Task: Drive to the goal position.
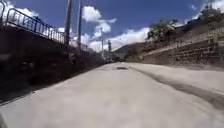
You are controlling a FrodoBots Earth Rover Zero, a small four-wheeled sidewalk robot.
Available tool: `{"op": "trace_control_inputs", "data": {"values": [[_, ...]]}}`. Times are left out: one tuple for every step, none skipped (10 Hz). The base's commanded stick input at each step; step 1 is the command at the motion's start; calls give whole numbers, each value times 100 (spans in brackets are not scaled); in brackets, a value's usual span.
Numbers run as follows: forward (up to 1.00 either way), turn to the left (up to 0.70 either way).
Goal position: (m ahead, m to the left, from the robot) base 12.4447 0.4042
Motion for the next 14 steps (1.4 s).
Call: {"op": "trace_control_inputs", "data": {"values": [[100, -1], [100, -1], [100, -1], [100, -1], [100, -1], [100, -1], [100, -1], [100, -1], [100, -1], [100, -1], [100, -1], [100, -1], [100, -1], [100, -1]]}}
